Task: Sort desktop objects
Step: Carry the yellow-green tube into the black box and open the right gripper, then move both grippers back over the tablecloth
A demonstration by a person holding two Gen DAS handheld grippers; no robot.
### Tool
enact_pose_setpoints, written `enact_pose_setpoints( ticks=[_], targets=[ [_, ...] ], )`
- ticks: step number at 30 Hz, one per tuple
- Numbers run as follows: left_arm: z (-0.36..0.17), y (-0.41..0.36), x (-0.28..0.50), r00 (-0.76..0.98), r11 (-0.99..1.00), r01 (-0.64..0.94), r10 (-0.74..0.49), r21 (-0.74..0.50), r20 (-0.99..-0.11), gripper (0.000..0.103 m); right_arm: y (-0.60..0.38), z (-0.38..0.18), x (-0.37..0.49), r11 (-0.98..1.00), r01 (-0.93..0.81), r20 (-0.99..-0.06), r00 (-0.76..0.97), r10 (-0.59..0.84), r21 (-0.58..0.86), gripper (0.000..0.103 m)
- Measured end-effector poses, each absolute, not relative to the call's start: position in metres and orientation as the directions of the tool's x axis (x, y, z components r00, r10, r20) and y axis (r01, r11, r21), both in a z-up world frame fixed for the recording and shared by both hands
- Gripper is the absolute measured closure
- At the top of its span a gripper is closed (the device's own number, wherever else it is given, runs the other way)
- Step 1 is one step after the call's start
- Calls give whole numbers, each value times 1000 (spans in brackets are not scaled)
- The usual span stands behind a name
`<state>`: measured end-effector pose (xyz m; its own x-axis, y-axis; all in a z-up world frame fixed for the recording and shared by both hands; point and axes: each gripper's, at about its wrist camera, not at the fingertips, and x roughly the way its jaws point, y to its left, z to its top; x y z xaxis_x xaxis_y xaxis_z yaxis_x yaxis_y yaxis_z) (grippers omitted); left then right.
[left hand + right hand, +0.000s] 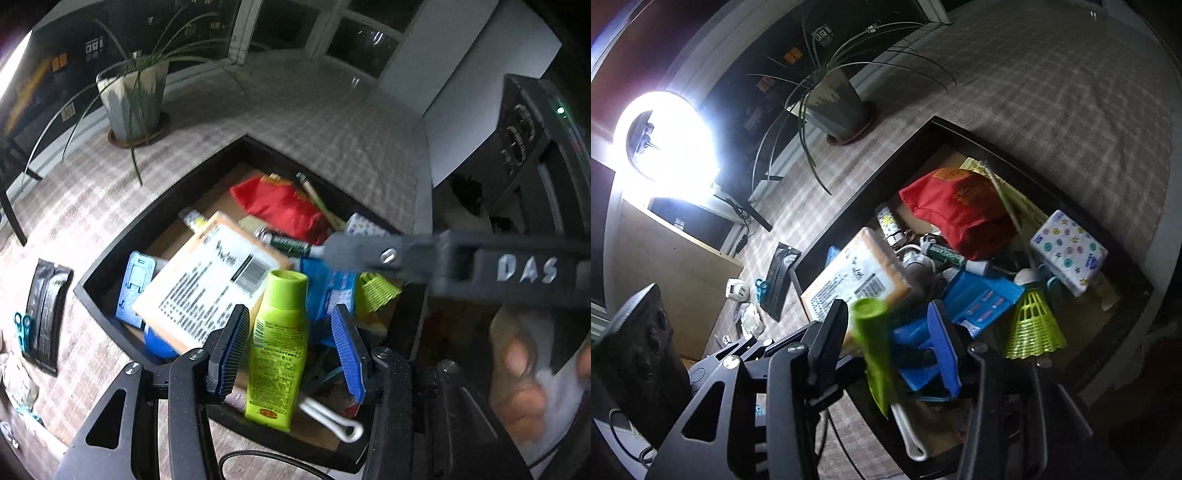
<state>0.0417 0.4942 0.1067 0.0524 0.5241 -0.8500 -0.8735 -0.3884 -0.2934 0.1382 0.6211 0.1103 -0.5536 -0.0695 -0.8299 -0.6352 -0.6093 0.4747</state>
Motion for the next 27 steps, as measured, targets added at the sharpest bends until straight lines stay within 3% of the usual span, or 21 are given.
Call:
enact_pose_setpoints(
  ticks=[10, 14, 19, 27],
  targets=[
    [77, 497, 33, 61, -415, -866, 465, -278, -883, 59, 619, 95, 143, -597, -640, -837, -538, -101, 483, 58],
    [74, 511, 19, -24, -448, -871, 451, -203, -892, 56, 619, 93, 144, -593, -646, -839, -535, -97, 481, 58],
    [80, 514, 2, -29, -502, -832, 465, -236, -885, 58, 611, 100, 141, -626, -624, -839, -537, -91, 467, 58],
    [105, 451, -2, -89, -574, -785, 478, -234, -874, 57, 574, 122, 111, -763, -508, -832, -550, -69, 400, 53]
  ],
)
